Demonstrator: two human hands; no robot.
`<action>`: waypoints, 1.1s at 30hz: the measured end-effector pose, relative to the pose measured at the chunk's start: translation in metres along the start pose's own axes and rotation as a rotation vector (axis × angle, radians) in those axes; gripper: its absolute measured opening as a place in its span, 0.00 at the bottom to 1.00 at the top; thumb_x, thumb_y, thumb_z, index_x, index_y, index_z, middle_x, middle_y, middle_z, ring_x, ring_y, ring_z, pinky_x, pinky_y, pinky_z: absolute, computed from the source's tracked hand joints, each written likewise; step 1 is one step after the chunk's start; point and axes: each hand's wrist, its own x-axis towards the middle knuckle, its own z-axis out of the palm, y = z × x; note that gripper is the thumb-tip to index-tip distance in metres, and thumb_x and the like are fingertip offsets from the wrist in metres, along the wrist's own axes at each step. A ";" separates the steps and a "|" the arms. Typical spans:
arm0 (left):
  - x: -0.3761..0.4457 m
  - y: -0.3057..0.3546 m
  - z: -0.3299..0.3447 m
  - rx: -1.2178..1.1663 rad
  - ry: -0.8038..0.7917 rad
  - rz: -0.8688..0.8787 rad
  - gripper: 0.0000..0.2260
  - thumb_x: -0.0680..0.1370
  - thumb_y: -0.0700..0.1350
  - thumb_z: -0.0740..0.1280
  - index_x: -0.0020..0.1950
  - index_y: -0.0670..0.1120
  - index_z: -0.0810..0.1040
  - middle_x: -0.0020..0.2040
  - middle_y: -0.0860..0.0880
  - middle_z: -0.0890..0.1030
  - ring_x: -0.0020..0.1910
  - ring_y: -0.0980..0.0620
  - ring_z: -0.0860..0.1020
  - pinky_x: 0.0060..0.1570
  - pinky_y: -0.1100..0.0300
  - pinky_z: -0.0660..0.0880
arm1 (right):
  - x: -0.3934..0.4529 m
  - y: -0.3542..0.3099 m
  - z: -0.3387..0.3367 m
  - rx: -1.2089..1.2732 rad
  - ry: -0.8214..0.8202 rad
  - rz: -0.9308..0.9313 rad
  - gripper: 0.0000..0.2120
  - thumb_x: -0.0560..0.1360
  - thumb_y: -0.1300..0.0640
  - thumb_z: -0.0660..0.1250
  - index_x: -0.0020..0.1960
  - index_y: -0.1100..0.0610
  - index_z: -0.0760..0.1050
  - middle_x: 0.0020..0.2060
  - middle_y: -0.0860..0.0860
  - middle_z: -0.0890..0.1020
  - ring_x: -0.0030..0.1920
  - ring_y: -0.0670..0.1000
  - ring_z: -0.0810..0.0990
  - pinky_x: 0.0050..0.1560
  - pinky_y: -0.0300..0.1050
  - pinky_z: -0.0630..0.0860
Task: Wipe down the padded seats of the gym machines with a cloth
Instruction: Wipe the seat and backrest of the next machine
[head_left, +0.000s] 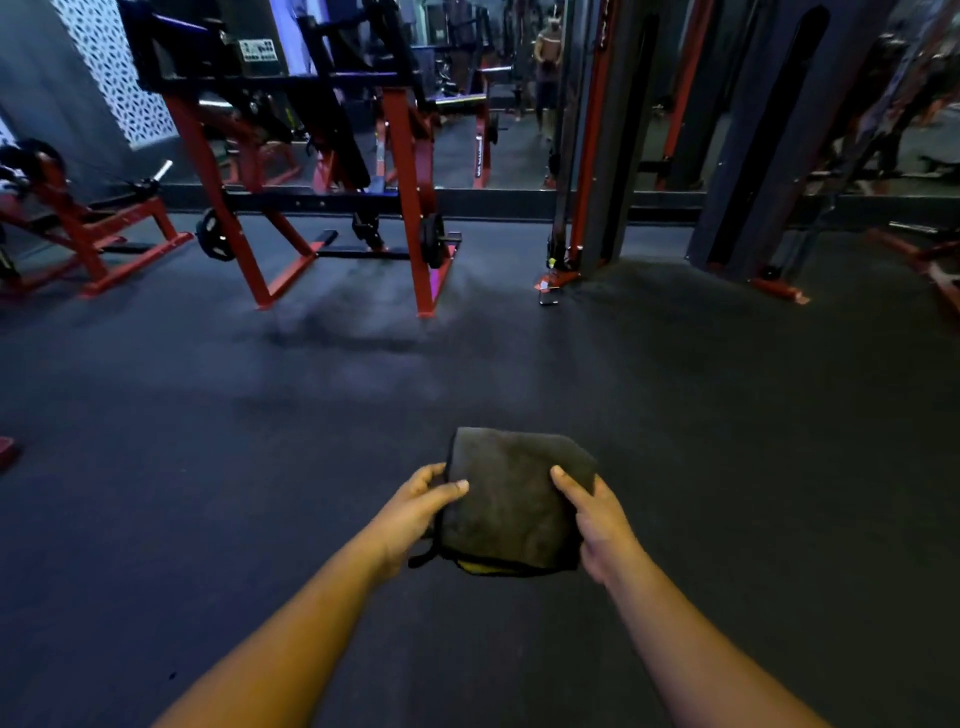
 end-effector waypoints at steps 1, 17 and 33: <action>0.015 0.008 -0.005 0.002 0.028 0.015 0.17 0.78 0.56 0.73 0.64 0.53 0.78 0.59 0.52 0.85 0.55 0.52 0.85 0.55 0.52 0.82 | 0.018 -0.008 0.006 -0.029 -0.028 -0.029 0.24 0.72 0.52 0.78 0.66 0.56 0.78 0.59 0.56 0.85 0.59 0.58 0.85 0.63 0.65 0.79; 0.297 0.121 -0.090 -0.028 0.312 0.309 0.08 0.81 0.49 0.70 0.59 0.57 0.77 0.56 0.55 0.83 0.56 0.56 0.81 0.52 0.60 0.80 | 0.298 -0.095 0.102 -0.385 0.101 -0.337 0.05 0.76 0.58 0.75 0.47 0.58 0.80 0.40 0.48 0.85 0.43 0.47 0.82 0.44 0.42 0.78; 0.568 0.270 -0.094 0.026 0.244 0.414 0.06 0.86 0.52 0.60 0.59 0.56 0.74 0.56 0.53 0.80 0.56 0.56 0.79 0.50 0.63 0.74 | 0.554 -0.206 0.145 0.015 0.030 -0.255 0.25 0.69 0.44 0.79 0.62 0.51 0.76 0.50 0.48 0.85 0.51 0.47 0.84 0.52 0.48 0.82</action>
